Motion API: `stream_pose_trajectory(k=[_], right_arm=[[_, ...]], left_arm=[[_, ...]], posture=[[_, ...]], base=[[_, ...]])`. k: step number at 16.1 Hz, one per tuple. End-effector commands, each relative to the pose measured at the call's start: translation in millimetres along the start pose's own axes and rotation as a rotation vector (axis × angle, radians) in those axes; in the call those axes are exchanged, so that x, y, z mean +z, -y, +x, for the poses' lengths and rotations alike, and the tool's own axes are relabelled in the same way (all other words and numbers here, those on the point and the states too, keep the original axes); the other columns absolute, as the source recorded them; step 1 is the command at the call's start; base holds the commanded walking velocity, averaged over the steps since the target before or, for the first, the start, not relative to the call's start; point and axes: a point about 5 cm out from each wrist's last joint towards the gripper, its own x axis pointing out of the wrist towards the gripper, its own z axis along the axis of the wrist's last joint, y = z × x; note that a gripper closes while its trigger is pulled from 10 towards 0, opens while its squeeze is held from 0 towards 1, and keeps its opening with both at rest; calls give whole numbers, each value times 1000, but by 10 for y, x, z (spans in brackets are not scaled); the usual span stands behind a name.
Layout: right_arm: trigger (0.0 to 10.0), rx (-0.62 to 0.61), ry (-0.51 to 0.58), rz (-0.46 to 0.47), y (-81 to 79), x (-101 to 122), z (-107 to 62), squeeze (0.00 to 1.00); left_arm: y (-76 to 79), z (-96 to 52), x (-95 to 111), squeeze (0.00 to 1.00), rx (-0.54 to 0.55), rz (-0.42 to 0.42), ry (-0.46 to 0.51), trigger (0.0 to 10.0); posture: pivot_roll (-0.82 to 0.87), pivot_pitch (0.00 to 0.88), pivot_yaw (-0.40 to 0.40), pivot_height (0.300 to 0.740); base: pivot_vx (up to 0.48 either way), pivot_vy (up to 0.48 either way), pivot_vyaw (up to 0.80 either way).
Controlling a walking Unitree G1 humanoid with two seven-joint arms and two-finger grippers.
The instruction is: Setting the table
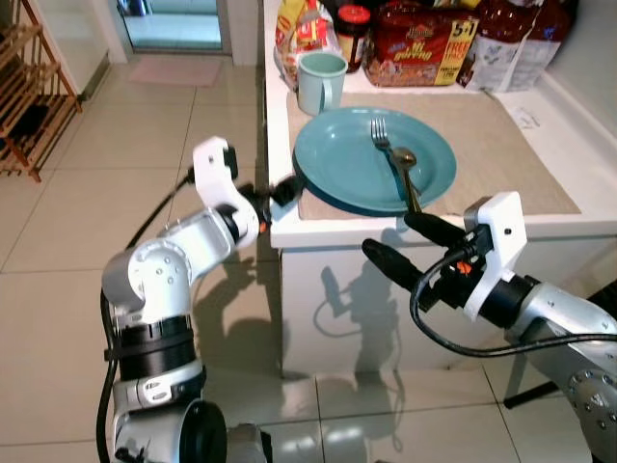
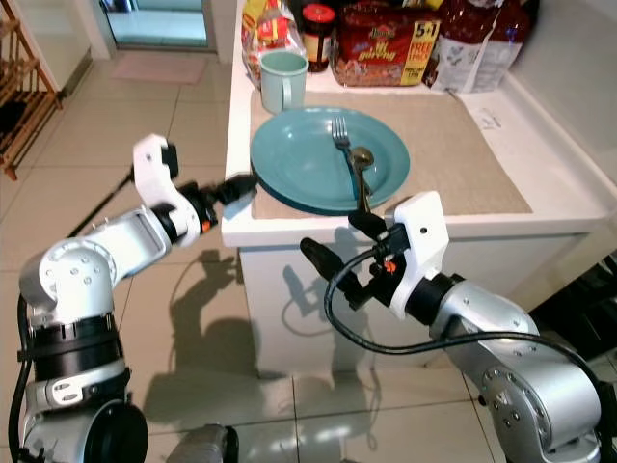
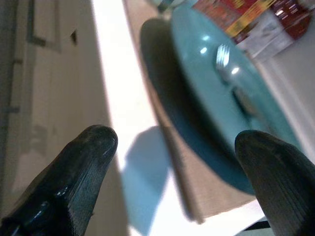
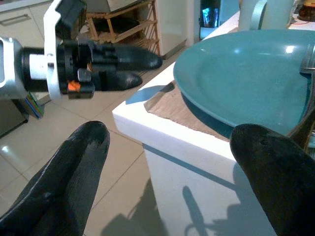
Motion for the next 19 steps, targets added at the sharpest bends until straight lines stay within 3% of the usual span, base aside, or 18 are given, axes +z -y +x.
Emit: stream_pose_trajectory(k=[1, 2, 4, 5, 7, 8, 10, 13, 17, 18, 19], right_arm=[[10000, 21, 10, -12, -31, 36, -31, 0], [10000, 20, 11, -14, -28, 37, -34, 0], [10000, -6, 30, -24, 2, 54, -34, 0], [10000, -69, 70, -47, 50, 86, -14, 0], [10000, -237, 171, -67, 145, 128, 37, 0], [10000, -317, 220, -50, 172, 133, 55, 0], [10000, -373, 256, -36, 182, 130, 75, 0], [10000, -405, 279, -90, 184, 155, 117, 0], [10000, -456, 294, -105, 219, 140, 126, 0], [10000, -506, 305, -83, 263, 117, 98, 0], [10000, -541, 308, -72, 291, 100, 82, 0]], left_arm=[[51, -19, 74, 0, -31, 25, 37, 10000], [38, -27, 92, 0, -16, 59, 50, 10000], [-38, -48, 202, 0, 72, 227, 148, 10000], [22, -89, 295, 0, 72, 393, 254, 10000], [140, -195, 344, 0, 77, 635, 403, 10000], [202, -243, 297, 0, 52, 727, 429, 10000], [254, -301, 177, 0, 16, 726, 427, 10000], [224, -318, 118, 0, 76, 690, 470, 10000], [262, -306, 137, 0, 82, 741, 493, 10000], [263, -294, 143, 0, 104, 800, 485, 10000], [249, -277, 137, 0, 122, 799, 470, 10000]], posture=[[49, 74, -31, 740], [49, 74, -31, 740], [51, 67, -36, 740], [52, 61, -34, 740], [55, 52, -38, 740], [56, 50, -39, 740], [58, 45, -41, 740], [62, 40, -50, 740], [61, 53, -45, 740], [60, 57, -42, 740], [60, 57, -42, 740]], base=[[0, 0, 0], [0, 0, 0], [0, 0, 0], [0, 0, 0], [0, 0, 0], [0, 0, 0], [0, 0, 0], [0, -320, 165], [0, -480, 800], [0, -480, 0], [0, 0, 0]])
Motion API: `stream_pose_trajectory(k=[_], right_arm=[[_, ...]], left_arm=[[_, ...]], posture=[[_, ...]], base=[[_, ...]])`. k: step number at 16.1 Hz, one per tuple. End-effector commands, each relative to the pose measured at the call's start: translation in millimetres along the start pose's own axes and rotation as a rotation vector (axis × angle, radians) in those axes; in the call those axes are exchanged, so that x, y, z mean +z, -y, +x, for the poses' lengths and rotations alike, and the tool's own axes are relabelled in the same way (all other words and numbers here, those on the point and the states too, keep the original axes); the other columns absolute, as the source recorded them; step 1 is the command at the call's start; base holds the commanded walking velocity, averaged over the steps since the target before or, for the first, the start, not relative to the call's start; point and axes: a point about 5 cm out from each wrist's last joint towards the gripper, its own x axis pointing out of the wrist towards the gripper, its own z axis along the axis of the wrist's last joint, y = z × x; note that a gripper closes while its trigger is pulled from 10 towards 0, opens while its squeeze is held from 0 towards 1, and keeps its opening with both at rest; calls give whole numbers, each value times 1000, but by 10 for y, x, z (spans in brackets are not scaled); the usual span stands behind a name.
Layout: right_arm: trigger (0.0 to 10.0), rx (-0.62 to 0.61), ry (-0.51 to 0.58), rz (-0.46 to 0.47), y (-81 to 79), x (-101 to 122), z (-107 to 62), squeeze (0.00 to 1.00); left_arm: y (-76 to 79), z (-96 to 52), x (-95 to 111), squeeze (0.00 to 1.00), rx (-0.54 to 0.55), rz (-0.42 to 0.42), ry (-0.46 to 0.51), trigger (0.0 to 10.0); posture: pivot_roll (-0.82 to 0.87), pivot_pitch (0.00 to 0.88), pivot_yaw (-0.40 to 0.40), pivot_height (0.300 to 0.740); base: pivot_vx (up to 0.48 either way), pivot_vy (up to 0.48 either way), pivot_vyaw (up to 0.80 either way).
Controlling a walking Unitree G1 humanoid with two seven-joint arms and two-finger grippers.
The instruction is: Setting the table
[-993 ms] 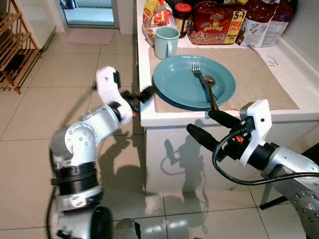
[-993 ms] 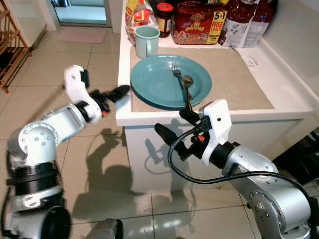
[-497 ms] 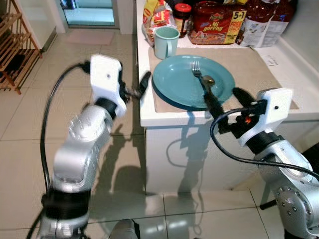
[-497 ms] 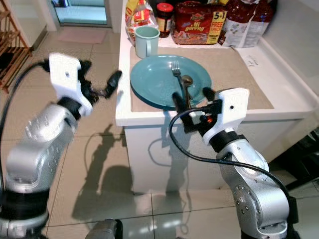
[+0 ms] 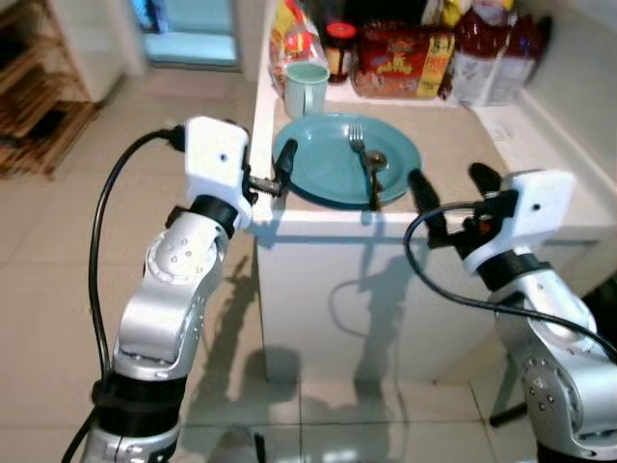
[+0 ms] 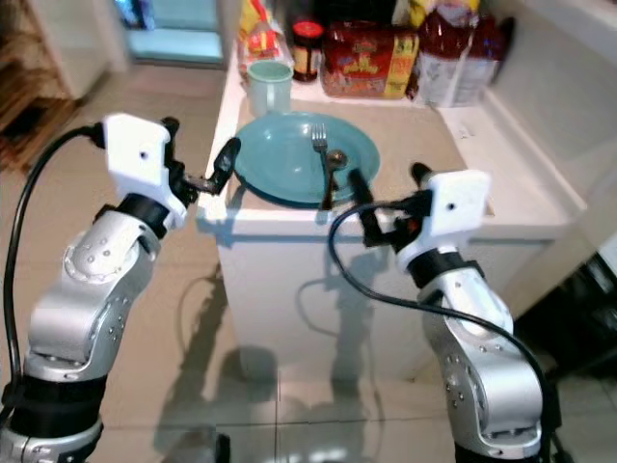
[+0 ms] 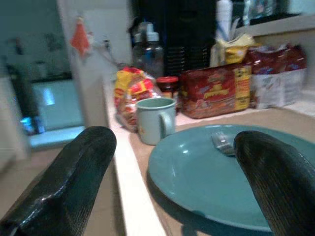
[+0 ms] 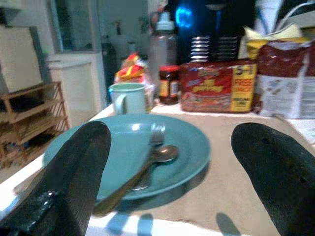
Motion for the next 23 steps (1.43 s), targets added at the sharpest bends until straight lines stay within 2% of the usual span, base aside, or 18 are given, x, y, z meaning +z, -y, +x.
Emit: stream_pose_trajectory(k=[1, 5, 7, 17, 20, 23], right_arm=[[10000, -38, -6, -17, 46, -17, 0, 0], [10000, -35, -7, 2, 25, -23, 0, 0], [10000, -13, -13, 2, 1, -34, 12, 0], [10000, 114, -45, -26, -74, -46, 8, 0], [10000, 153, -53, -36, -105, -48, 24, 0], [10000, 138, -50, -18, -92, -51, 29, 0]], left_arm=[[-28, 24, -10, 0, 28, -11, -18, 10000], [-43, 52, 25, 0, 22, -10, 12, 10000], [-60, 61, 47, 0, 20, -11, 18, 10000], [-116, 27, 7, 0, 36, -5, -7, 10000], [-155, 13, 15, 0, 52, 2, -8, 10000], [-157, 15, 23, 0, 52, 2, -6, 10000]], posture=[[54, 62, -31, 740], [51, 65, -27, 740], [51, 65, -27, 740], [57, 69, -38, 740], [62, 67, -46, 740], [63, 67, -46, 740]], base=[[0, 0, 0], [0, 0, 0], [377, 0, -531], [387, 0, 0], [418, 0, 800], [449, 0, 0]])
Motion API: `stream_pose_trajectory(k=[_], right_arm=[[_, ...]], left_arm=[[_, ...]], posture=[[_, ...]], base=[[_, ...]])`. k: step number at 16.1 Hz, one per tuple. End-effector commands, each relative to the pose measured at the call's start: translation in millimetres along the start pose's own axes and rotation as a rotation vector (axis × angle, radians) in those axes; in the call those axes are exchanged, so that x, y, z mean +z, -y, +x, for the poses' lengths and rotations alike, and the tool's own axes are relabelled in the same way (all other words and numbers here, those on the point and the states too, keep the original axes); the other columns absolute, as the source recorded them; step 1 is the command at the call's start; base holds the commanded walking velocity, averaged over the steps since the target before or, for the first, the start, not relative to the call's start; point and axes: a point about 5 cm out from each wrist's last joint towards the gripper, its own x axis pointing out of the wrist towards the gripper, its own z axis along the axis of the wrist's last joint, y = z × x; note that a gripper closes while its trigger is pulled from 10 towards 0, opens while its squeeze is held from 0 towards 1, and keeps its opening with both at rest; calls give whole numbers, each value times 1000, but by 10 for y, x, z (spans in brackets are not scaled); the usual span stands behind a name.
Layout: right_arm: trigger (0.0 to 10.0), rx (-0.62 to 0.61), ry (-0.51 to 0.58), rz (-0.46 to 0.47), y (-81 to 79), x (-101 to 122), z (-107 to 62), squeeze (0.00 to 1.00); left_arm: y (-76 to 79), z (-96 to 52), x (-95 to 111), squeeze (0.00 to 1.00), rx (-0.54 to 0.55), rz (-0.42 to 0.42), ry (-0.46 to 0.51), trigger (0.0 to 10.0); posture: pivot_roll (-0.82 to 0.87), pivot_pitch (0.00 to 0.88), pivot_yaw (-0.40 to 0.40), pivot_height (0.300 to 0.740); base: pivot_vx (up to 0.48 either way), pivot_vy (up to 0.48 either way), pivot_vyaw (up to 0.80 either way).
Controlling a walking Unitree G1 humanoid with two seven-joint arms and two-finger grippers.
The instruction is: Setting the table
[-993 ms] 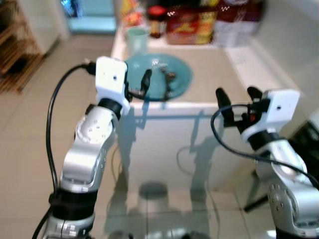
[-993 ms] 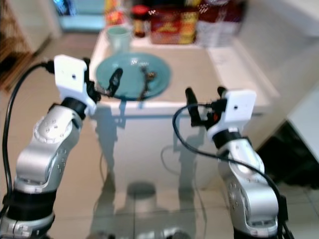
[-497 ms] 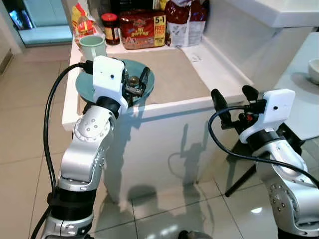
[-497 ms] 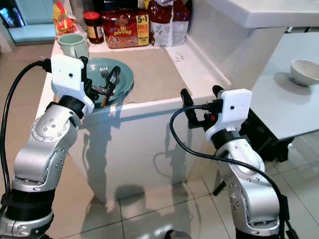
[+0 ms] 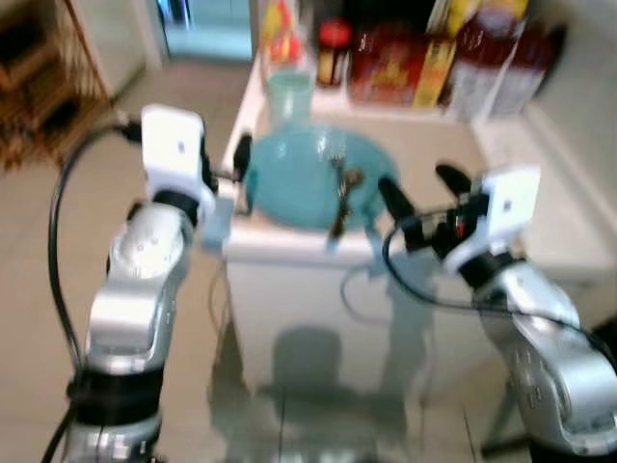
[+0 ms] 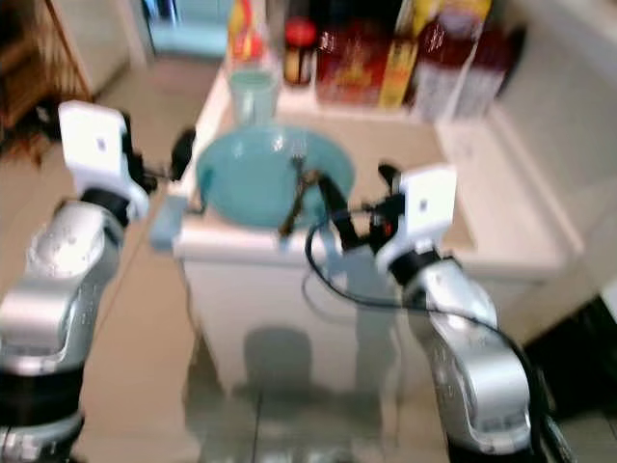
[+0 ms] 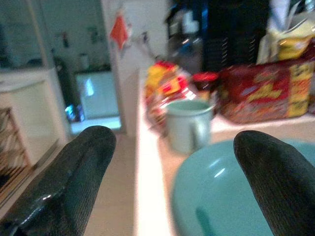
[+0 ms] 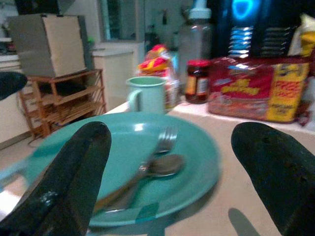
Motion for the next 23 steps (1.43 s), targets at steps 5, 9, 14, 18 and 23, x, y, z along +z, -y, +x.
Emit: stream_pose_trajectory(k=[5, 9, 14, 18, 23], right_arm=[[10000, -59, -10, 4, 110, -13, -60, 0], [10000, -63, -16, 22, 109, -19, -81, 0], [10000, -65, -18, 34, 123, -20, -99, 0], [10000, -65, -22, 39, 141, -22, -116, 0], [10000, 156, -59, 46, 95, 16, -255, 0]], left_arm=[[151, 15, 63, 0, -71, 12, 23, 10000], [51, -3, 46, 0, -54, 2, -9, 10000], [-32, -23, 50, 0, -71, -60, -39, 10000], [-25, -28, 9, 1000, -118, -125, -102, 10000], [-128, -16, -150, 1000, -155, -378, -287, 10000]], posture=[[59, 69, -40, 740], [62, 72, -38, 740], [63, 72, -38, 740], [64, 60, -35, 740], [59, 38, -36, 740]], base=[[347, 0, 0], [0, 0, 0], [0, 0, 0], [0, 0, 0], [0, 0, 0]])
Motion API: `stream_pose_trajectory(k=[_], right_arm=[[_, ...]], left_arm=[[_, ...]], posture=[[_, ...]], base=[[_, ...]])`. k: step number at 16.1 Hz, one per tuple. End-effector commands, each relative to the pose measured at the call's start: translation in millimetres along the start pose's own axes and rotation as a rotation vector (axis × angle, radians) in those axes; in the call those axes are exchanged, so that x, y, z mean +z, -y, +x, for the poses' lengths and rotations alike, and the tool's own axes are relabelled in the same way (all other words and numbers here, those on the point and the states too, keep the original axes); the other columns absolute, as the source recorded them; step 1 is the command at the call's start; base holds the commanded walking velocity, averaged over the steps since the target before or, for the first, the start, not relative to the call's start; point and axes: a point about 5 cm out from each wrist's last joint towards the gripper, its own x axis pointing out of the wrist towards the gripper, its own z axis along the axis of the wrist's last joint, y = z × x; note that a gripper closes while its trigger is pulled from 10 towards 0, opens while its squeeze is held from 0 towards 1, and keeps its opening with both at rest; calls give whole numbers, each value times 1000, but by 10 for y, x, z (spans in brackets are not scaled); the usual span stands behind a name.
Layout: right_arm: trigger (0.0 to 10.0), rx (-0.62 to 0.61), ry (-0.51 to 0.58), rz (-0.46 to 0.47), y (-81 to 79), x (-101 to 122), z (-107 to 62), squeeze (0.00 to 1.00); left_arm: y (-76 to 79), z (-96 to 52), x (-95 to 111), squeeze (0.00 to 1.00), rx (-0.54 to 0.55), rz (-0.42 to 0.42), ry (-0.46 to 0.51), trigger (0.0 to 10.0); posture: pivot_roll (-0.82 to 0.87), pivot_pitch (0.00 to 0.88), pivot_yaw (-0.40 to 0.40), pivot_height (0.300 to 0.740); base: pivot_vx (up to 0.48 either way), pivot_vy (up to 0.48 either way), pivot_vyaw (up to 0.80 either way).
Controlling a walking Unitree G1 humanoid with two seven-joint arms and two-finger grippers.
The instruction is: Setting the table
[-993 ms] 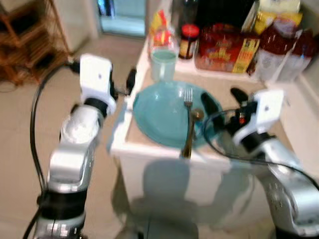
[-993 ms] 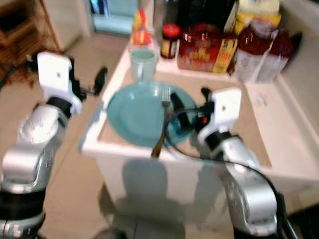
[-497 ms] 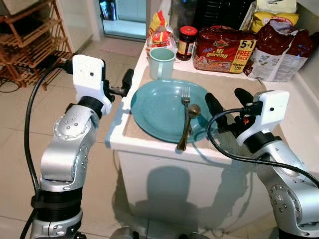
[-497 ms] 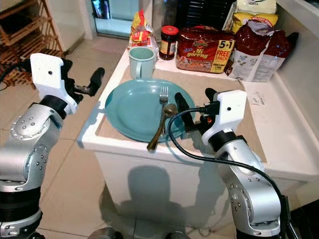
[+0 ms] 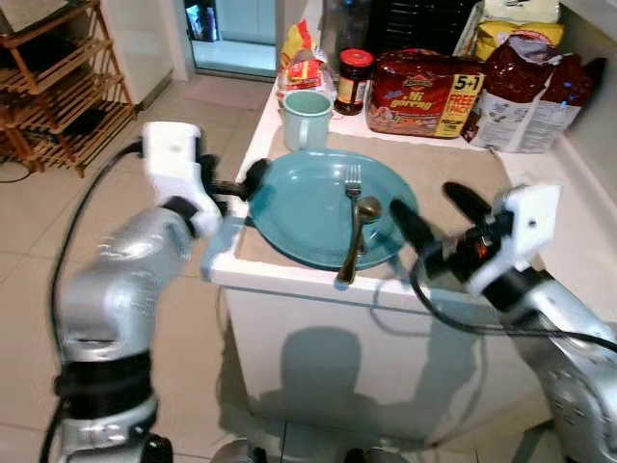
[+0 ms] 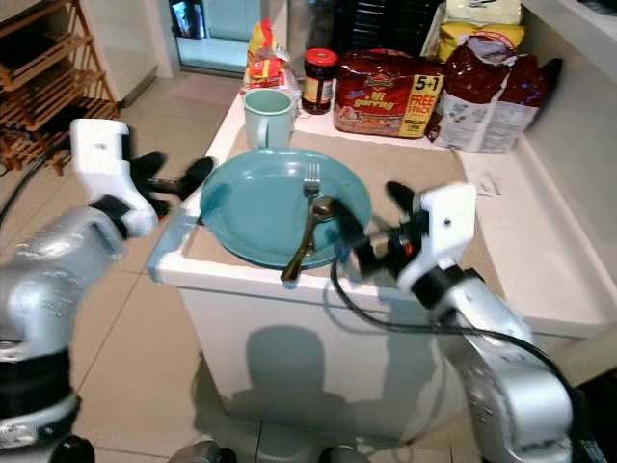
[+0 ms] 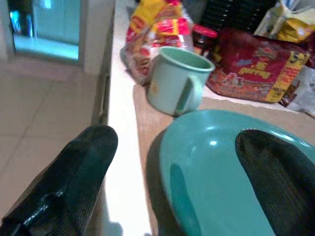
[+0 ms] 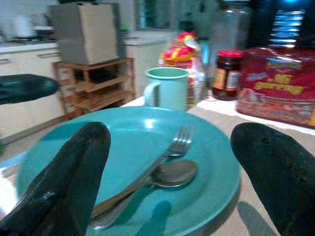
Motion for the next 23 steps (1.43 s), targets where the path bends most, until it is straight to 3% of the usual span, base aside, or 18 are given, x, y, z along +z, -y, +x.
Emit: stream_pose_trajectory(k=[1, 2, 3, 5, 9, 11, 22, 23], right_arm=[[10000, 31, 3, -4, -7, 38, -30, 0], [10000, 74, -13, -2, -28, 26, -48, 0], [10000, 100, -21, 2, -58, 6, -64, 0], [10000, 136, -33, 7, -76, -12, -62, 0], [10000, 132, -36, 16, -87, -22, -112, 0], [10000, 130, -45, 22, -90, -36, -139, 0], [10000, 139, -70, 19, -141, -91, -146, 0], [10000, 140, -70, 19, -147, -91, -146, 0]], left_arm=[[34, 26, 9, 1000, -43, -24, -19, 10000], [8, 29, -9, 725, -63, -69, -53, 10000], [-32, 14, -48, 0, -53, -68, -78, 10000], [-88, 26, -118, 0, -46, -144, -147, 10000], [-90, 22, -307, 0, -75, -162, -265, 10000], [-9, 70, -308, 0, -125, -246, -254, 10000], [430, 249, -426, 0, -333, -369, -292, 10000], [447, 256, -429, 0, -341, -371, -293, 9059]], posture=[[63, 31, -41, 740], [63, 25, -38, 740], [63, 21, -30, 740], [56, 11, -14, 740], [38, 10, 6, 740], [38, 11, 8, 740], [19, 6, 32, 740], [18, 5, 34, 740]], base=[[0, 0, 0], [0, 0, 0], [0, 0, 0], [0, 0, 0], [0, 0, 0], [0, 0, 0], [0, 0, 0], [0, 0, 0]])
